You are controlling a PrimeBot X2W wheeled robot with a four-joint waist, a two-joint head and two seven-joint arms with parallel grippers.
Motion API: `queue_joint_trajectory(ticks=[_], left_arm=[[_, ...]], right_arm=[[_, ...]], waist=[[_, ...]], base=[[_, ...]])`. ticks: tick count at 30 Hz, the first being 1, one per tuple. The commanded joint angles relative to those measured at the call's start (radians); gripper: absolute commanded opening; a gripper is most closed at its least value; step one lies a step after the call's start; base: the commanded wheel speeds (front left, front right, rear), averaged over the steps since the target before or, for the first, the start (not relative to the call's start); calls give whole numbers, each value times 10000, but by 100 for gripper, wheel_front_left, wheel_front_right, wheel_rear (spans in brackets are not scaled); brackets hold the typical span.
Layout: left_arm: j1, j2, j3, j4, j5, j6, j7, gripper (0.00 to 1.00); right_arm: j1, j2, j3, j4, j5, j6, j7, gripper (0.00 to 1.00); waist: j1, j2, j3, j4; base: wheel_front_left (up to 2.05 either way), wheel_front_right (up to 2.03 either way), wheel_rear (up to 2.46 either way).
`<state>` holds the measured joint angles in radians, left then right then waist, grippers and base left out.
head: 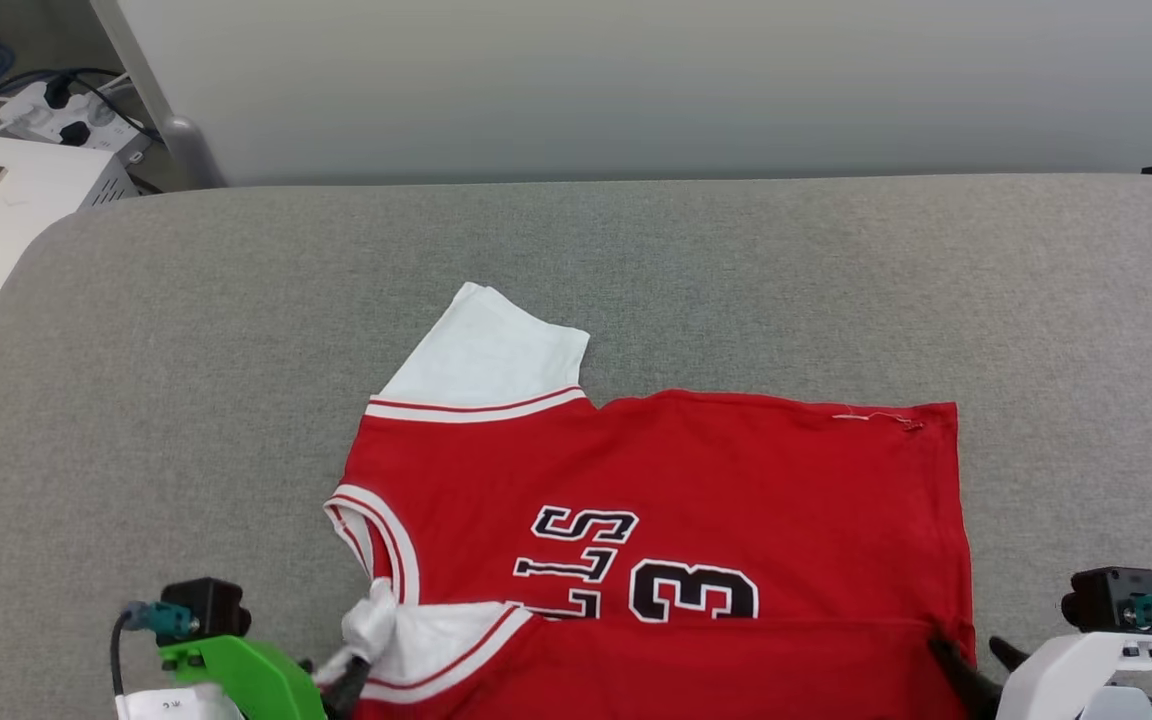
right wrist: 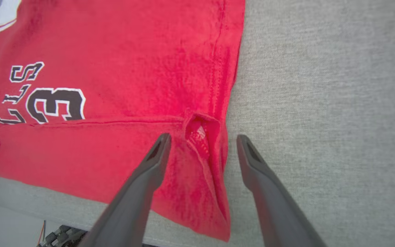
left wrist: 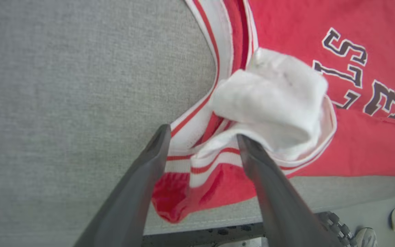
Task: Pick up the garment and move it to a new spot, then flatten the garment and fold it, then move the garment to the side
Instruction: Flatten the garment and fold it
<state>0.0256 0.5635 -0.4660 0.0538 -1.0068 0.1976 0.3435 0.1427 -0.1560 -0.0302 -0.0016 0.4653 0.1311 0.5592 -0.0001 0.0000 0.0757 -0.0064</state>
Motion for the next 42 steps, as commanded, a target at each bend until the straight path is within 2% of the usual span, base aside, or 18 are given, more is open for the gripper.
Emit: queue_joint_trajectory(ticks=[1, 7, 13, 18, 22, 29, 34, 37, 42], left_arm=[[-307, -8, 126, -7, 321, -17, -294, 100], [-818, -62, 398, 12, 1125, 222, -1498, 100], [-1591, -246, 626, 30, 1862, 305, -2754, 100], [-2676, -422, 570, 274, 2367, 91, -3337, 100], [-3862, -526, 435, 770, 2575, -259, -3292, 100], [-6277, -500, 197, 2219, 2269, -1364, -2014, 100], [-7769, -322, 96, 3510, 1406, -2346, -97, 100], [-8505, -105, 22, 4093, 1019, -2607, 1148, 100], [-9363, 261, -104, 4828, 726, -2755, 2627, 100]], right_arm=[[8, 20, -48, -67, -258, -4, -409, 100], [-194, 545, -418, -633, -1266, -4, -2777, 100], [-641, 750, -271, -1144, -2081, -4, -4440, 100], [-1151, 840, -132, -1487, -2469, -4, -5175, 100], [-1632, 884, 1, -1764, -2554, -4, -5272, 100], [-2635, 850, 327, -1958, -2558, -4, -5399, 100], [-3051, 846, 433, -1801, -2494, -4, -5544, 100], [-3219, 860, 489, -1681, -2401, -4, -5668, 100], [-3418, 901, 621, -1411, -2166, -4, -5994, 100]], waist=[[1, 0, -39, 23], [1, 0, -168, 7], [1, 0, 82, -221], [1, 0, 614, -425], [1, 0, 1303, -657], [1, 0, 2547, -1265], [1, 0, 3094, -1738], [1, 0, 3399, -2028], [1, 0, 3782, -2441]], base=[[0, 0, 0], [0, 0, 0], [0, 0, 0], [0, 0, 0], [0, 0, 0], [0, 0, 0], [0, 0, 0], [0, 0, 0], [0, 0, 0]])
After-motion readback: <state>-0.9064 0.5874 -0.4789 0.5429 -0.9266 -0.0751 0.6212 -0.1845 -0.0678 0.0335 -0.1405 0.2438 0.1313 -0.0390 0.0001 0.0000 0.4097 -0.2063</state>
